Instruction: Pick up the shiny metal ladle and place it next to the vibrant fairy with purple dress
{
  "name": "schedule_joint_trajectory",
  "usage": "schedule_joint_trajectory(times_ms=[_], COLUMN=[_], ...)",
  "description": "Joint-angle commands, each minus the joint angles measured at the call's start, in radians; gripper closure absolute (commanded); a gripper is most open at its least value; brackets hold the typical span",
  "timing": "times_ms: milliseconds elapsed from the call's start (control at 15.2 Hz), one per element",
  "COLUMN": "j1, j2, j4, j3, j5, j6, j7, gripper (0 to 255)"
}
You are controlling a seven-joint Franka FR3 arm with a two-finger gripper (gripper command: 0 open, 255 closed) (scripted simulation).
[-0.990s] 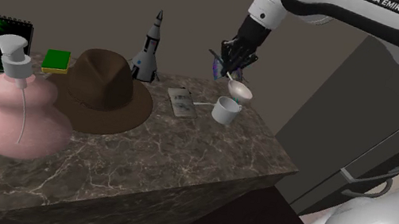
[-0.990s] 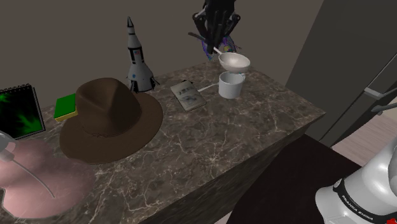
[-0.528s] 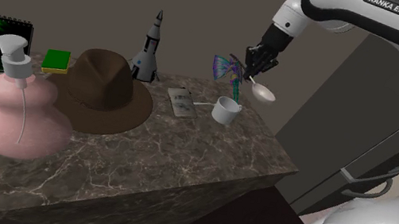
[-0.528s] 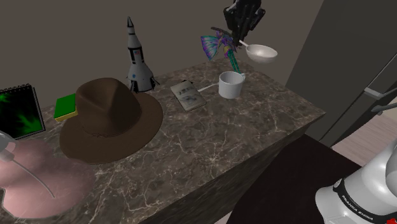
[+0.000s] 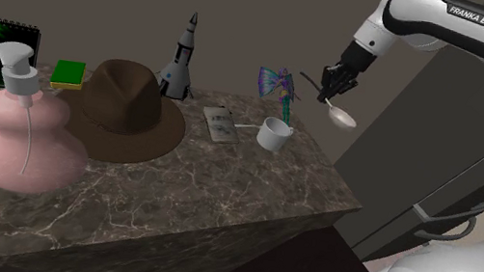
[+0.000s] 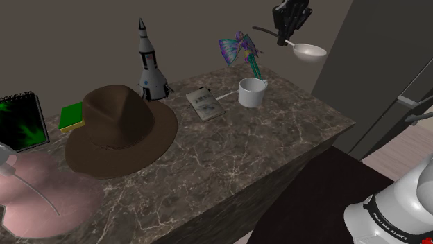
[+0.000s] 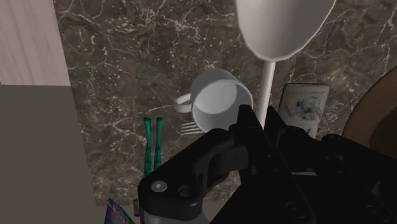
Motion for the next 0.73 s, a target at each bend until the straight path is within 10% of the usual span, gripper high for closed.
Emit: schedule_joint_trajectory(times_ms=[0, 660], j1=[-0.002, -0.001], j2=[-0.004, -0.010], j4=[-0.026, -0.167], j3=[-0.004, -0.002], j5=[-0.001, 0.003], j6=[0.022, 0.156], j7=[-0.010, -0.023], gripper=[255, 255])
